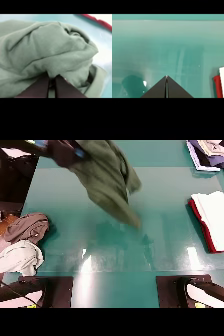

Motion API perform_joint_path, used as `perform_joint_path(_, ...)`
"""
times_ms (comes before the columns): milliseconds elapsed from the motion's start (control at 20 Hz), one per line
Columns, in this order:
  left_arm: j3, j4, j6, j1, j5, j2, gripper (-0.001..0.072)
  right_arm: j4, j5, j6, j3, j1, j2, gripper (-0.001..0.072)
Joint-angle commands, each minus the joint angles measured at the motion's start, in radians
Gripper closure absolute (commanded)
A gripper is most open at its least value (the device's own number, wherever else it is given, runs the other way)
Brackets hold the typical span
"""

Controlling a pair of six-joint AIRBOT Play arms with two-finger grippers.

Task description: Fold the shirts.

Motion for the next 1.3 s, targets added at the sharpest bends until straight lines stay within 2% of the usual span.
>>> perform_joint_path(0, -0.066, 0.04, 0.0, -0.08, -0.037, -0.11, 0.0682, 0.0, 0.035, 0.0, -0.024, 0.001, 0.024, 0.0692)
perform_joint_path(50, -0.102, 0.056, -0.001, -0.079, -0.037, -0.143, 0.064, 0.0, 0.035, -0.001, -0.054, 0.001, 0.043, 0.0692)
perform_joint_path(100, -0.133, 0.097, -0.018, -0.072, -0.037, -0.173, 0.0353, -0.001, 0.032, -0.002, -0.084, 0.001, 0.063, 0.0692)
perform_joint_path(150, -0.146, 0.138, -0.071, -0.055, -0.042, -0.194, 0.0224, -0.004, 0.025, -0.009, -0.116, 0.0, 0.082, 0.0692)
perform_joint_path(250, -0.146, 0.145, -0.127, 0.018, -0.083, -0.204, 0.0222, -0.008, 0.002, -0.013, -0.167, 0.001, 0.111, 0.0692)
perform_joint_path(350, -0.151, 0.082, -0.132, 0.097, -0.159, -0.192, 0.0223, -0.009, -0.034, -0.013, -0.21, 0.0, 0.132, 0.0692)
perform_joint_path(450, -0.235, 0.03, -0.143, 0.137, -0.17, -0.154, 0.0223, -0.008, -0.064, -0.013, -0.242, 0.001, 0.142, 0.0692)
perform_joint_path(700, -0.725, -0.039, -0.152, 0.08, 0.099, 0.022, 0.0223, 0.0, -0.055, -0.013, -0.241, 0.001, 0.103, 0.0692)
perform_joint_path(850, -0.941, -0.074, -0.16, 0.029, 0.168, 0.053, 0.0223, 0.0, -0.045, -0.013, -0.241, 0.001, 0.076, 0.0692)
perform_joint_path(1000, -1.051, -0.12, -0.16, -0.047, 0.253, 0.053, 0.0222, 0.001, -0.031, -0.013, -0.241, 0.001, 0.061, 0.0692)
perform_joint_path(1250, -1.054, -0.193, -0.209, -0.169, 0.43, 0.053, 0.0222, 0.0, -0.031, -0.013, -0.241, 0.001, 0.061, 0.0692)
